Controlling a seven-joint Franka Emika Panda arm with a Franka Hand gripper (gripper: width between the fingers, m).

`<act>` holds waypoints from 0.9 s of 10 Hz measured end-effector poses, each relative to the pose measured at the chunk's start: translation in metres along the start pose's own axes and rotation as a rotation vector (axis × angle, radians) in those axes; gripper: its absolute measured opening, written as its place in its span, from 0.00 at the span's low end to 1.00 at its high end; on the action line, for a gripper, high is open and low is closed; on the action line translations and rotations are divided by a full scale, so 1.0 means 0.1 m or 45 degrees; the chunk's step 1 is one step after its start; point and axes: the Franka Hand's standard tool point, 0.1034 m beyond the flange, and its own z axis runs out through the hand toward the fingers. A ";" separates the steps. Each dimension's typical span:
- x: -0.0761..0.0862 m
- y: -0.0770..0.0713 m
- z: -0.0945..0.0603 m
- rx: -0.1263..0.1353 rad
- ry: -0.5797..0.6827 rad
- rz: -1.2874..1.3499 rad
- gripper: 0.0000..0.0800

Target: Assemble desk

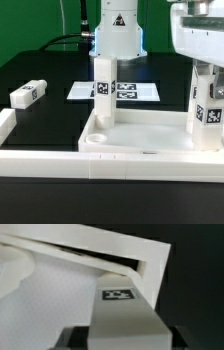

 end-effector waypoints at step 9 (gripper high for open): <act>-0.03 -0.01 -0.03 -0.055 0.010 -0.302 0.80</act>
Offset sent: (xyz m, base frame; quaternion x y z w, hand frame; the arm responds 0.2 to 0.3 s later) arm 0.0000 0.0000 0.0000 0.0000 0.0000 0.0000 1.0000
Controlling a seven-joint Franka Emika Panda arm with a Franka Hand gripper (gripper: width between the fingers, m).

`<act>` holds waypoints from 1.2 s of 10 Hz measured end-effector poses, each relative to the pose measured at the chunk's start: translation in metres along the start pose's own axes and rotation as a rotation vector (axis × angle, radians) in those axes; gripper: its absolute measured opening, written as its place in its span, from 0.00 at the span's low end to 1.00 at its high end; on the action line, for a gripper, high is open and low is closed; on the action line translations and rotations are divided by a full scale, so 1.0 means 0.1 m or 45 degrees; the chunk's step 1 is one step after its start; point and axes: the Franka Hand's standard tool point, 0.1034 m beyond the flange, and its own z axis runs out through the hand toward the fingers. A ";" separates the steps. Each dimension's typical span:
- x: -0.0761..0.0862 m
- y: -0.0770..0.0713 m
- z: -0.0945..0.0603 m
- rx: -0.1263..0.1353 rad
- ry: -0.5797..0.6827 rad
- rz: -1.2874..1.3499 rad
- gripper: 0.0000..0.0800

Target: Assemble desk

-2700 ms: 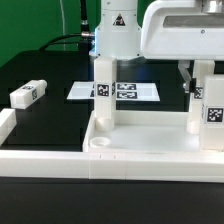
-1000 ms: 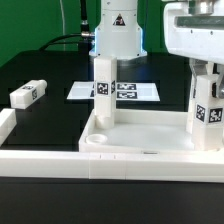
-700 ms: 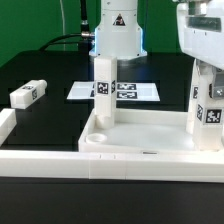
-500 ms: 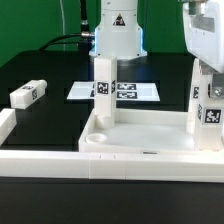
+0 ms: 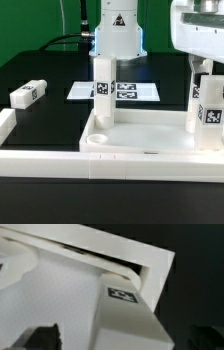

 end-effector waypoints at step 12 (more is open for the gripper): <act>0.00 0.00 0.00 -0.024 0.027 -1.023 0.81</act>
Offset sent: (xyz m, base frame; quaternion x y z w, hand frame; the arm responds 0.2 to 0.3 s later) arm 0.0000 0.0000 0.0000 0.0000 0.0000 -0.1296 0.9916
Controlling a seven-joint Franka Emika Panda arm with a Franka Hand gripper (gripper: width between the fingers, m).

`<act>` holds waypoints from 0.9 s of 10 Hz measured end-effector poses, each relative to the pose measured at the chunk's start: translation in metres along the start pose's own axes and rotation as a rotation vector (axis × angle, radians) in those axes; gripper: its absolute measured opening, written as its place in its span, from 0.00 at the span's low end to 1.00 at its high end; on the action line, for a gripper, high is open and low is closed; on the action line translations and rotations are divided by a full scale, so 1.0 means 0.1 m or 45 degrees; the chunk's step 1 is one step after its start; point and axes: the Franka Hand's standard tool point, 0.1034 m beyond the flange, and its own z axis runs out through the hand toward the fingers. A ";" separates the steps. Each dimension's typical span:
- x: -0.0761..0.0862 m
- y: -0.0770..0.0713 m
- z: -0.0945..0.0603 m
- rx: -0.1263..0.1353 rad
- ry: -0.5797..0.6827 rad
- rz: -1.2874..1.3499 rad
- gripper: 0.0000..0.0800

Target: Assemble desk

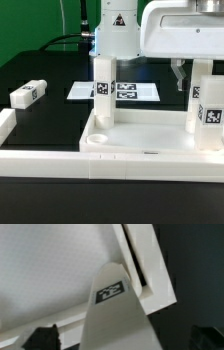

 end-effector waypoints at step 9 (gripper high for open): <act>0.01 0.03 0.00 -0.023 0.006 -0.370 0.36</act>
Offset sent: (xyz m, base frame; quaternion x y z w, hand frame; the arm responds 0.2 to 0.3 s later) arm 0.0014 0.0018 0.0025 -0.0179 0.0021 -0.1975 0.9801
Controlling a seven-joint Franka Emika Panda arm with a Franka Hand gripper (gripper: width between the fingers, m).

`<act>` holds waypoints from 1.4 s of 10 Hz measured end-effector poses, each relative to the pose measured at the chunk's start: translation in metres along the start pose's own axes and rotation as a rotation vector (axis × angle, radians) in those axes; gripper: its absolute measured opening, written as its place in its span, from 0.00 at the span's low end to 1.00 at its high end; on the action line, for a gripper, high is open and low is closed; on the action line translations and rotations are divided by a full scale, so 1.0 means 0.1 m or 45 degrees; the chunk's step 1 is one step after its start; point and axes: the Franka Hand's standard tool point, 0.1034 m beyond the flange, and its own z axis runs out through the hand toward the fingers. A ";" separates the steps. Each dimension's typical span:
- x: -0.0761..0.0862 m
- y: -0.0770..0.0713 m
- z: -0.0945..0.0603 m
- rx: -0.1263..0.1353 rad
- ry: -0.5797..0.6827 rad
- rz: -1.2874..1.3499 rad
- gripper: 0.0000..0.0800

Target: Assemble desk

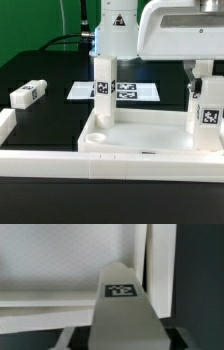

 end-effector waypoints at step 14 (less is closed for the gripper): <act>0.00 0.28 -0.22 -0.016 0.005 0.644 0.80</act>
Offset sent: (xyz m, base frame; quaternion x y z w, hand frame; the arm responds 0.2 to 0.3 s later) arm 0.0000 0.0000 0.0000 0.0000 0.0000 0.1296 0.9916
